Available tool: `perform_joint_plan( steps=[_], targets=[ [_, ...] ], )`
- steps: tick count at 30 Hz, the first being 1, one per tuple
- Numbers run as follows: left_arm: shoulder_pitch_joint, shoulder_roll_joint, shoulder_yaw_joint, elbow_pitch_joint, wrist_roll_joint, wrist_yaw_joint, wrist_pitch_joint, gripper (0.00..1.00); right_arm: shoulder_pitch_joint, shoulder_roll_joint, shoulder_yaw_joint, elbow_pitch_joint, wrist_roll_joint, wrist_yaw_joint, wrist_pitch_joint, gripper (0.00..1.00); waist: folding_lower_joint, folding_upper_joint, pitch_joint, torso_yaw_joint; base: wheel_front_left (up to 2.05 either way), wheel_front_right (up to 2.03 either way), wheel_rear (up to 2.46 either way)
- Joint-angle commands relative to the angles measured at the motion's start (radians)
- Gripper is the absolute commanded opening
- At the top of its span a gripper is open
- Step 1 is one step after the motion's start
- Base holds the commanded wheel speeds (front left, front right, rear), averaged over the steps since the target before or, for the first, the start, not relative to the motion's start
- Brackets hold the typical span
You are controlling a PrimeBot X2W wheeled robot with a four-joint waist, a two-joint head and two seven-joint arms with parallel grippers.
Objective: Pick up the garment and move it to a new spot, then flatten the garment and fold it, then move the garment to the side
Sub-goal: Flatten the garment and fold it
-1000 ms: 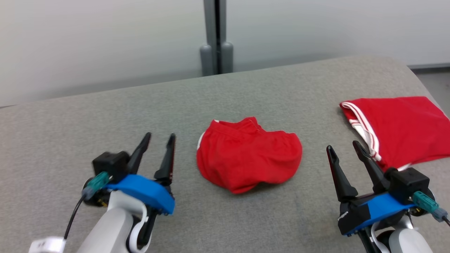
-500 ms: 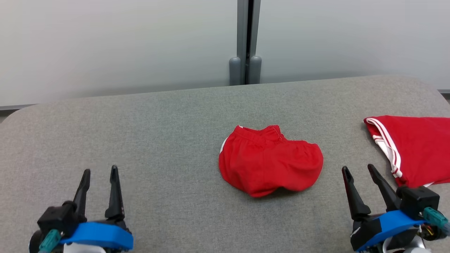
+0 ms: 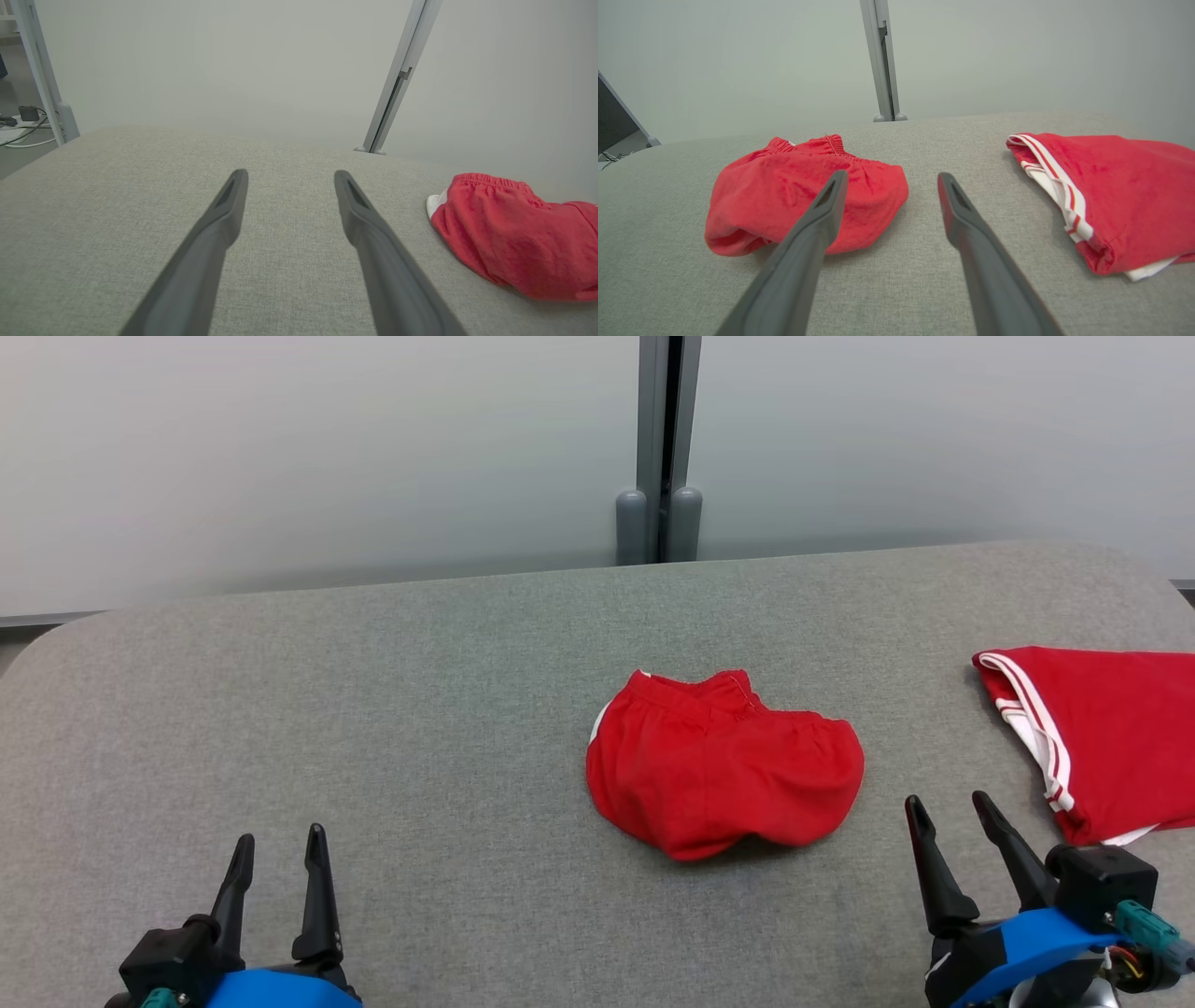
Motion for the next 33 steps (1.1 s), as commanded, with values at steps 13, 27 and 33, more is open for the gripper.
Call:
perform_joint_plan(
  steps=[13, 27, 33],
  targets=[
    [-0.090, 0.016, -0.017, 0.009, -0.007, -0.039, 0.053, 1.00, -0.040, 0.012, 0.042, -0.001, -0.014, 0.000, -0.019, 1.00, 0.0000, 0.0000, 0.057, -0.035, 0.00, 0.00, 0.00],
    [-0.550, 0.181, -0.177, -0.045, -0.220, -0.150, 0.703, 1.00, -0.239, 0.028, 0.268, 0.087, 0.036, 0.000, -0.097, 1.00, 0.0000, 0.0000, 0.221, -0.286, 0.00, 0.00, 0.00],
    [-0.712, 0.302, -0.337, -0.068, -0.387, -0.152, 0.960, 1.00, -0.303, 0.032, 0.348, 0.160, 0.076, 0.000, -0.148, 1.00, 0.0000, 0.0000, 0.255, -0.392, 0.00, 0.00, 0.00]
  ],
)
